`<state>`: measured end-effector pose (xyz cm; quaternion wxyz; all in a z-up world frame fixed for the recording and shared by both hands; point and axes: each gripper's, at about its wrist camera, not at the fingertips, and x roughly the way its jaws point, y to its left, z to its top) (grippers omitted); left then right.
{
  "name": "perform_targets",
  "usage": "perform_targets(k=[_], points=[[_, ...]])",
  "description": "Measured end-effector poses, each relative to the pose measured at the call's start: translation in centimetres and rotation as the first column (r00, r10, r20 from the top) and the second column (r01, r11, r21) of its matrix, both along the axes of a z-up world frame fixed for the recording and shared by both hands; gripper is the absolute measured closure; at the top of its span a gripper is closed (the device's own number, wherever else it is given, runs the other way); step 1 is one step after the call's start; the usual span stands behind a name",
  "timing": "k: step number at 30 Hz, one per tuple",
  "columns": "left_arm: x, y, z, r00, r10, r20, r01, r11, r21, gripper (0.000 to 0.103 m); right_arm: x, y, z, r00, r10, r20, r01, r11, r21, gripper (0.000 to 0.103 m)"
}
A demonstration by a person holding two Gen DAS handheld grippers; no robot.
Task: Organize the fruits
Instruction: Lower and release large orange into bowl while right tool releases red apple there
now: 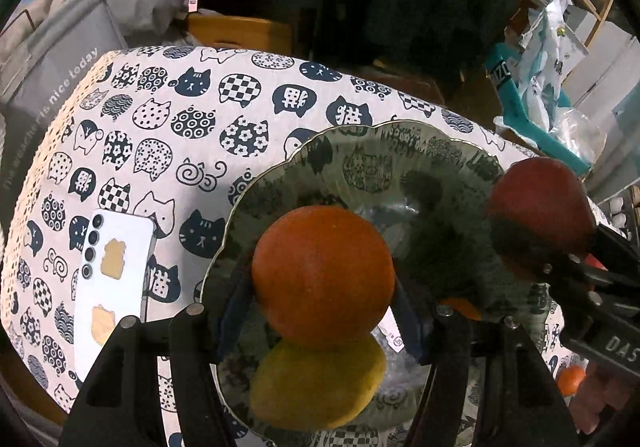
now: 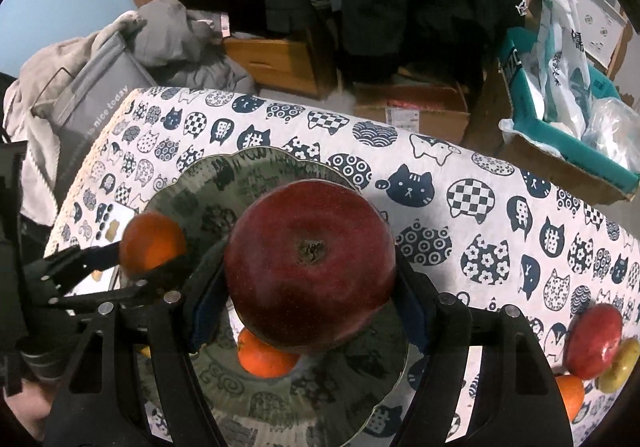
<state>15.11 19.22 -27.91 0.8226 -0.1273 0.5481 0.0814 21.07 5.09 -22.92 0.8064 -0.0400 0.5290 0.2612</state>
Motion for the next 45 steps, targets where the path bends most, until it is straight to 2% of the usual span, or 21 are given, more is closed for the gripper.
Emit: perform_targets(k=[15,18,19,23,27,33,36,45], points=[[1.1,-0.2,-2.5,0.997,-0.011,-0.077,0.008,0.999,-0.039,0.037,0.2,-0.2,0.3,1.0,-0.011,-0.001,0.011,1.0,0.017,0.029],[1.1,-0.5,-1.9,0.998,-0.022,-0.065,0.02,0.999,-0.034,0.029,0.2,-0.3,0.4,1.0,-0.017,-0.003,0.017,1.0,0.02,0.029],[1.1,-0.6,-1.5,0.998,-0.025,-0.053,0.023,0.999,-0.027,0.022,0.2,-0.3,0.4,1.0,-0.02,-0.003,0.02,1.0,0.021,0.029],[0.6,-0.2,0.0,1.0,-0.017,-0.02,0.017,1.0,-0.013,0.021,0.2,-0.2,0.5,1.0,-0.022,-0.005,0.022,0.999,0.025,0.029],[-0.4,0.8,1.2,1.0,0.018,-0.008,-0.018,1.0,0.007,0.021,0.2,0.1,0.2,1.0,-0.013,-0.008,0.013,1.0,0.02,0.029],[-3.0,3.3,2.5,0.993,0.12,0.018,-0.12,0.993,0.022,0.021,-0.1,1.4,-1.2,0.999,0.011,-0.036,-0.011,1.0,-0.009,0.029],[-4.2,4.6,2.5,0.985,0.172,0.03,-0.172,0.985,-0.01,0.021,-0.6,2.5,-1.9,0.997,0.039,-0.06,-0.041,0.999,-0.028,0.029],[-5.6,5.9,2.0,0.978,0.21,0.02,-0.209,0.977,-0.034,0.021,-1.2,4.3,-3.7,0.992,0.069,-0.104,-0.077,0.994,-0.072,0.029]])
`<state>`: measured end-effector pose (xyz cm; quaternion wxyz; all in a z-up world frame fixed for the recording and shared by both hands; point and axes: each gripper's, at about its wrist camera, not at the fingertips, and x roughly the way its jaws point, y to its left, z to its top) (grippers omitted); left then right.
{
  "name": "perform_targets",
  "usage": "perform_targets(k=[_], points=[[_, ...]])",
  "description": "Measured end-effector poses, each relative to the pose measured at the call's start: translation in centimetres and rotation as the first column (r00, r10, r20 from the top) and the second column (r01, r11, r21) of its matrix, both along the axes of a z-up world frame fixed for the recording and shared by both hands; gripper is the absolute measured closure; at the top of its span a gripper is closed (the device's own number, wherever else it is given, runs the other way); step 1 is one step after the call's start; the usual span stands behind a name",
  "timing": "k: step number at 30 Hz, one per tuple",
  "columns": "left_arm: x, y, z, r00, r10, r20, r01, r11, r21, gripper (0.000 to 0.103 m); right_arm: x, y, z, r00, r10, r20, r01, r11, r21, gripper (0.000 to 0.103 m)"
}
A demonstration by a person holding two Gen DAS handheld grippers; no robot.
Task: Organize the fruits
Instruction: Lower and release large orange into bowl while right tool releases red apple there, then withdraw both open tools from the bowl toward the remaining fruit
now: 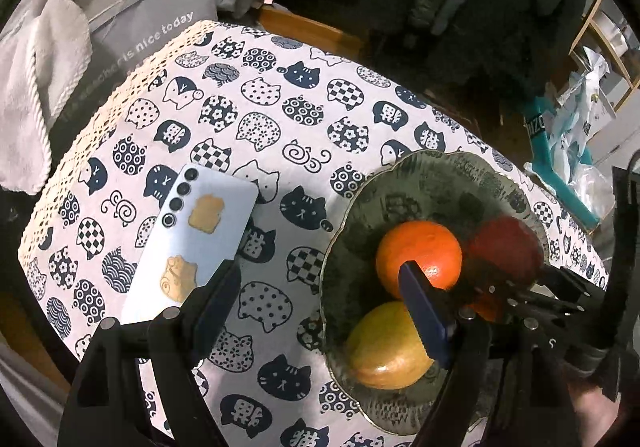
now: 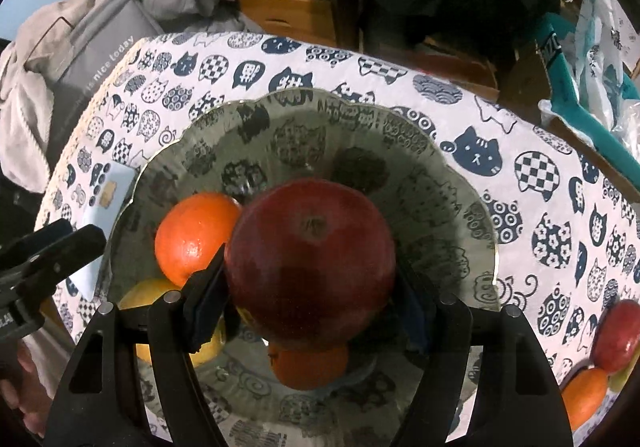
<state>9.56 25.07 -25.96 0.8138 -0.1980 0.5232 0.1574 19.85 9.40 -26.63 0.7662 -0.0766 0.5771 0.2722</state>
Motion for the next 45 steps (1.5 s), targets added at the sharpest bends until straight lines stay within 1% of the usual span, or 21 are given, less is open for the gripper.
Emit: perform_targets(k=[3,6,10,13,16,21,25,30,33,36,38,41,45], points=[[-0.3,0.1,0.1,1.0,0.004,-0.001,-0.004,1.0,0.003,0.021,0.3,-0.3,-0.3,1.0,-0.022,-0.023,0.022,1.0,0.008,0.029],[-0.5,0.3,0.3,1.0,0.013,0.007,-0.013,1.0,-0.003,0.021,0.4,-0.5,-0.6,0.999,-0.031,-0.03,0.031,0.999,-0.006,0.029],[-0.5,0.2,0.8,1.0,0.009,0.019,-0.009,1.0,-0.003,0.021,0.1,-0.3,-0.4,1.0,-0.017,-0.011,0.016,0.999,-0.03,0.028],[-0.5,-0.3,1.2,1.0,-0.002,0.024,0.002,1.0,0.006,0.021,-0.1,-0.5,0.5,1.0,-0.013,0.015,0.013,1.0,-0.017,0.028],[-0.6,-0.6,1.9,0.999,-0.009,0.035,0.009,1.0,0.017,0.021,-0.2,-0.7,2.1,0.999,-0.014,0.046,0.014,1.0,-0.001,0.028],[-1.2,-1.5,3.8,0.997,-0.031,0.072,0.029,0.999,0.036,0.021,-0.5,-1.5,5.4,0.99,-0.031,0.134,0.034,0.999,-0.014,0.027],[-1.7,-2.1,5.5,0.994,-0.043,0.103,0.038,0.998,0.049,0.021,-1.1,-2.7,8.2,0.978,-0.042,0.204,0.046,0.999,-0.016,0.027],[-2.3,-3.4,7.9,0.985,-0.076,0.154,0.066,0.995,0.069,0.021,-2.2,-4.2,11.0,0.963,-0.061,0.263,0.064,0.998,-0.004,0.027],[-2.8,-4.3,9.5,0.978,-0.096,0.187,0.08,0.993,0.087,0.021,-3.1,-5.2,12.9,0.948,-0.069,0.311,0.074,0.997,-0.003,0.027],[-3.2,-5.0,10.9,0.969,-0.109,0.223,0.092,0.992,0.087,0.02,-3.9,-6.1,14.7,0.934,-0.08,0.348,0.081,0.997,0.012,0.027],[-3.6,-5.7,11.9,0.962,-0.123,0.246,0.101,0.99,0.1,0.016,-4.7,-6.8,16.0,0.921,-0.089,0.378,0.09,0.996,0.017,0.027],[-4.0,-6.8,13.3,0.95,-0.144,0.278,0.114,0.986,0.121,0.016,-5.9,-7.9,17.8,0.898,-0.098,0.428,0.102,0.995,0.013,0.027],[-4.4,-8.0,14.8,0.936,-0.167,0.311,0.13,0.982,0.138,0.016,-7.2,-9.7,20.0,0.875,-0.123,0.468,0.124,0.992,0.029,0.027]])
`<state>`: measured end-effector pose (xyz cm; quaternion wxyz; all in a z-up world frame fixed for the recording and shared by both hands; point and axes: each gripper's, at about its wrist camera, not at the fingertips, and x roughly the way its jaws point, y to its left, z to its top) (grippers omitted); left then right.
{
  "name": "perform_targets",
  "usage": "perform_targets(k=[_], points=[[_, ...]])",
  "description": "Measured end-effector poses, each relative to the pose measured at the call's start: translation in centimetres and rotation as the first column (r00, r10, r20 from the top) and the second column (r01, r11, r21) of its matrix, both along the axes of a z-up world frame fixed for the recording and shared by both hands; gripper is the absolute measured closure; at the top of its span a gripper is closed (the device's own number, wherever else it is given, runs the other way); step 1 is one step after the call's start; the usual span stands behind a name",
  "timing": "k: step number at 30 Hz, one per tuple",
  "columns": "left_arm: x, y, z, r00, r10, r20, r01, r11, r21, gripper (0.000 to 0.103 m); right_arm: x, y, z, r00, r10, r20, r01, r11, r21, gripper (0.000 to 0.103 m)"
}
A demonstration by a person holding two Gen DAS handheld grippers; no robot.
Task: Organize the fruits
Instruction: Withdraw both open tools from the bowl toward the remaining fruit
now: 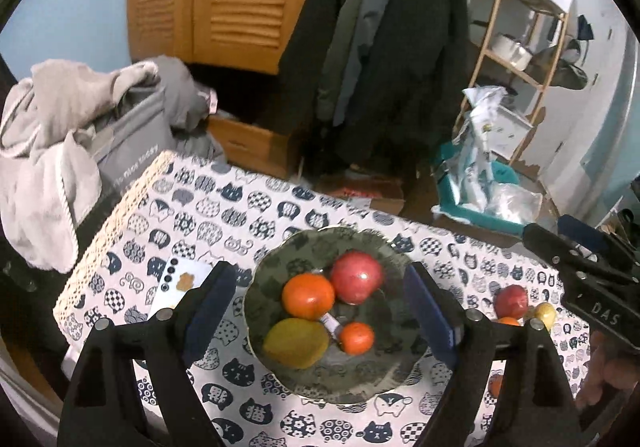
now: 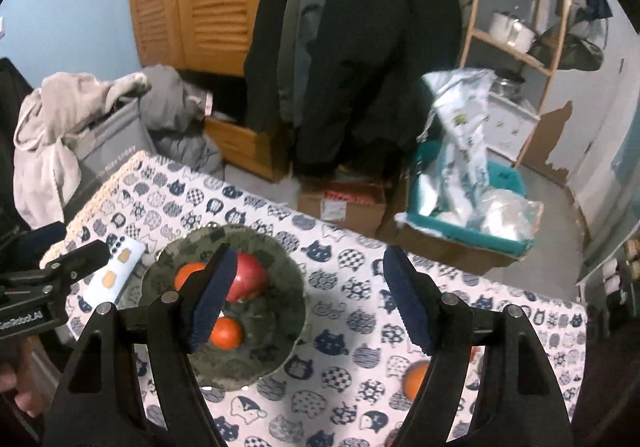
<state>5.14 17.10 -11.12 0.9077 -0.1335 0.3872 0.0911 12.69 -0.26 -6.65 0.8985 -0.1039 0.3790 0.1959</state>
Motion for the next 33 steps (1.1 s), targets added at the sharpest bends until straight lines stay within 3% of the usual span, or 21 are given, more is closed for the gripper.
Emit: perform_targets(k=[15,33], points=[[-2.3,-4.4,4.4,0.991,-0.074,0.11,0.067,0.996,0.066,0.003,-4.3,-6.8,5.4,0.991,-0.074,0.113,0.068,0.996,0.056,0.023],[-1.3,-12.1,5.6,0.972,-0.202,0.122,0.189,0.975,0.115,0.001,-7.3,-16.8,6.8,0.957,-0.227,0.178,0.217,0.973,0.077,0.02]])
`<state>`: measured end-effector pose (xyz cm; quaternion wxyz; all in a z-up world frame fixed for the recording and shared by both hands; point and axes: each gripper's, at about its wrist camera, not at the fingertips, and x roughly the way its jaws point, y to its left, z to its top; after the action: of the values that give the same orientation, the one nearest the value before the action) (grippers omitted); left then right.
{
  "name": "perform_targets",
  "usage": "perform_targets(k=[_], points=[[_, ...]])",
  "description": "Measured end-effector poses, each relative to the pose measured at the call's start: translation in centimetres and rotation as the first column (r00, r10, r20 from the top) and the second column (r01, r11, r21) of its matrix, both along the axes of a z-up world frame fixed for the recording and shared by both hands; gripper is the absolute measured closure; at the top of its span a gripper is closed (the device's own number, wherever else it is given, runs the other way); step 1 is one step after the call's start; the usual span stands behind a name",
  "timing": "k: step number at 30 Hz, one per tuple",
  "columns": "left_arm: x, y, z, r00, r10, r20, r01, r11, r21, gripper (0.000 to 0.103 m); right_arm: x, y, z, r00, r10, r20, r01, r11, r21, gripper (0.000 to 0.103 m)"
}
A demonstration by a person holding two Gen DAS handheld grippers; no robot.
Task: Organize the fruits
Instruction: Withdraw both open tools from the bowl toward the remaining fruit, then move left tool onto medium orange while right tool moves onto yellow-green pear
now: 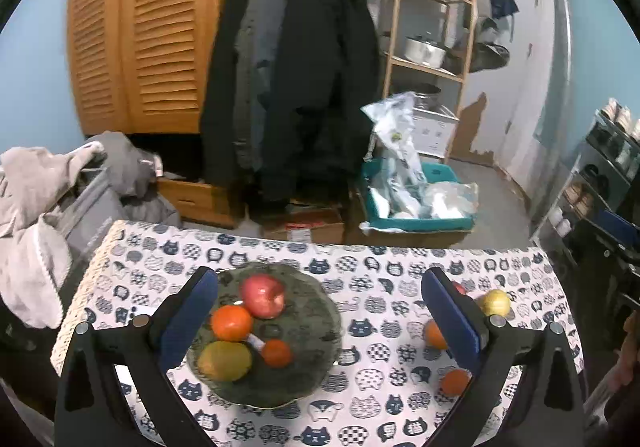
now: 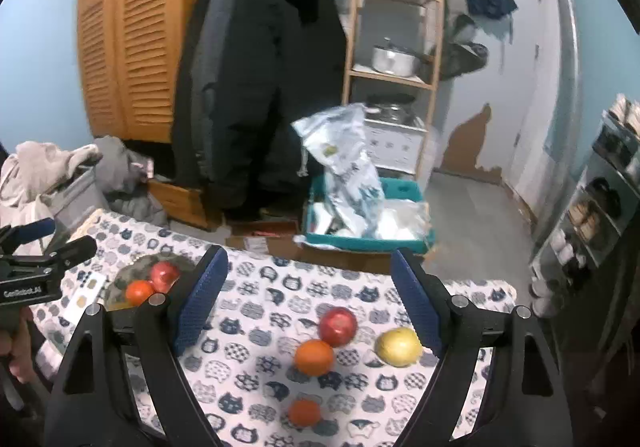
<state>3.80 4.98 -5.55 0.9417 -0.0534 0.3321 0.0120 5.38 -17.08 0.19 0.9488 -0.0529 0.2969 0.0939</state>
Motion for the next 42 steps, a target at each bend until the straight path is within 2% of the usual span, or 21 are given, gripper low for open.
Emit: perform_targets(k=[17,28,42], points=[[2.2,-7.6,-0.9,0.991,-0.128,-0.048,0.13,0.991,0.032,0.001,-0.9,-9.3,-1.2,0.984,-0.177,-0.007,0.177,0.984,0.003,0.02],[3.5,-11.1,-1.5,0.981,-0.184,-0.068,0.187,0.981,0.044,0.001,-0.8,-11.9,-2.4,0.975,-0.221,-0.033,0.221,0.975,-0.003,0.02],[6.4,-13.8,-6.5,0.958,-0.207,-0.2,0.224,0.972,0.067,0.001,1.7,-13.3,-6.8,0.961,-0.233,-0.146,0.231,0.972,-0.028,0.02]])
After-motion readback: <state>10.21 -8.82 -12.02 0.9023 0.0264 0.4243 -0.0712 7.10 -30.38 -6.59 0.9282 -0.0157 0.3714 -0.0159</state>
